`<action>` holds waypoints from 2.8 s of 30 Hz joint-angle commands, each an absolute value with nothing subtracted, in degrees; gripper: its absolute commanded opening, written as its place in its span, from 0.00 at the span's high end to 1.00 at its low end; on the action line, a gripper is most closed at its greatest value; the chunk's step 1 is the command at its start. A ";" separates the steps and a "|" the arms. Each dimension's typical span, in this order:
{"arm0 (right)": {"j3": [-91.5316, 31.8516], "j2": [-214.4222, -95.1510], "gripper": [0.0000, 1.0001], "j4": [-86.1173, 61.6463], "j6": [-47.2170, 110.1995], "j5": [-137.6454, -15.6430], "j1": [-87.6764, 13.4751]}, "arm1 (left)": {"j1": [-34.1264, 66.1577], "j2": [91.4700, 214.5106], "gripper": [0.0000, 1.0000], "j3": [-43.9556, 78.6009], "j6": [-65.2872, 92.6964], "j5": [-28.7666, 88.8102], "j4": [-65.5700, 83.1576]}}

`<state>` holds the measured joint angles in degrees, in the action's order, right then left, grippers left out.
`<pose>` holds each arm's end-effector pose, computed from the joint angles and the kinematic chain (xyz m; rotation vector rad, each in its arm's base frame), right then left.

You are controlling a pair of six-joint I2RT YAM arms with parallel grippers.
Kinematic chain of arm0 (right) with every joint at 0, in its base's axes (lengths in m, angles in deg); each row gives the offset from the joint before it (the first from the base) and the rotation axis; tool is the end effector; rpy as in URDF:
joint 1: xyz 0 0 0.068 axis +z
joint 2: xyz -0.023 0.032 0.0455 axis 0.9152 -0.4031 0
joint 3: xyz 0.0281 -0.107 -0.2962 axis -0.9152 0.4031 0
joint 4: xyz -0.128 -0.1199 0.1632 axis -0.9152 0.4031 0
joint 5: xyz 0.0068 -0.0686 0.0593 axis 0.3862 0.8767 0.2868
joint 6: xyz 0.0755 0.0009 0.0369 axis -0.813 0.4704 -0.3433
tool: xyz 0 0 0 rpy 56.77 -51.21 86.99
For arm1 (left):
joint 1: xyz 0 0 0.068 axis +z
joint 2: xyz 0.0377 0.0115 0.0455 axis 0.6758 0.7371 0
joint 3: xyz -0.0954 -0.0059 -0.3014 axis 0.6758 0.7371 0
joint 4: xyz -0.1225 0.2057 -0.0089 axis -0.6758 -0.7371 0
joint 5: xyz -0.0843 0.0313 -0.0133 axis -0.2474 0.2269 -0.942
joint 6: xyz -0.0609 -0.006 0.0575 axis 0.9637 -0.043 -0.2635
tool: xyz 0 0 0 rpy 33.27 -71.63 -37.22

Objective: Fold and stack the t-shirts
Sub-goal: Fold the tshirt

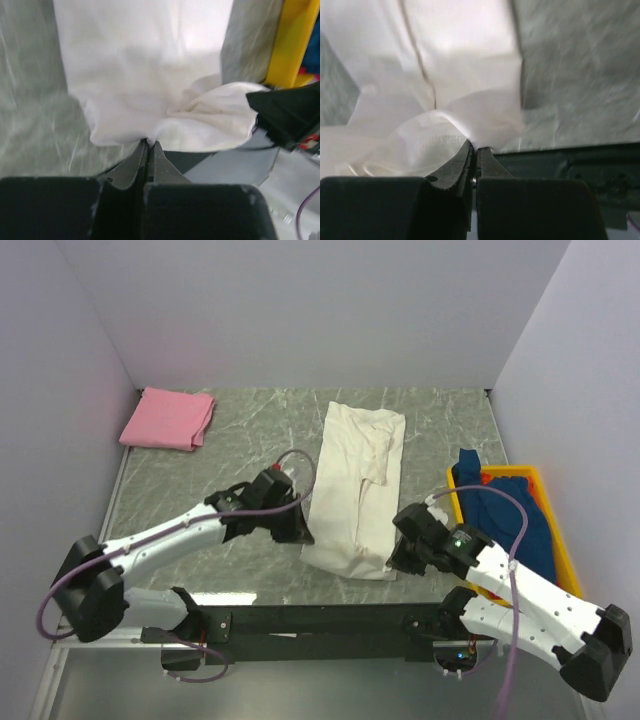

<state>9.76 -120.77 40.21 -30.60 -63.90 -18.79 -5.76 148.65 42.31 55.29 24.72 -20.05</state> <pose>0.0745 0.0715 0.2235 0.5475 2.7349 0.4800 0.1463 -0.1898 0.2581 -0.0004 2.7257 -0.9591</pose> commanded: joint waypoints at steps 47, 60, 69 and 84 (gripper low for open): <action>-14.51 -153.70 0.47 20.66 1.04 -62.75 -53.92 | 12.64 180.07 0.44 8.80 45.63 27.13 -16.78; -9.74 -163.67 0.55 11.96 -0.81 -76.12 -48.82 | 3.40 182.70 0.99 18.29 50.99 20.89 -11.86; -17.13 -177.40 0.57 11.60 -1.24 -78.14 -55.58 | 4.37 184.99 0.99 23.92 52.66 21.76 -9.49; -13.19 -159.68 0.53 15.65 -1.42 -77.97 -54.56 | 5.51 177.26 0.82 21.56 46.95 19.75 -10.45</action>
<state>-14.98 -168.10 14.50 -1.05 -78.02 -58.44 5.43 182.03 24.96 49.57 21.84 -11.40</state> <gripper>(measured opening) 0.468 0.158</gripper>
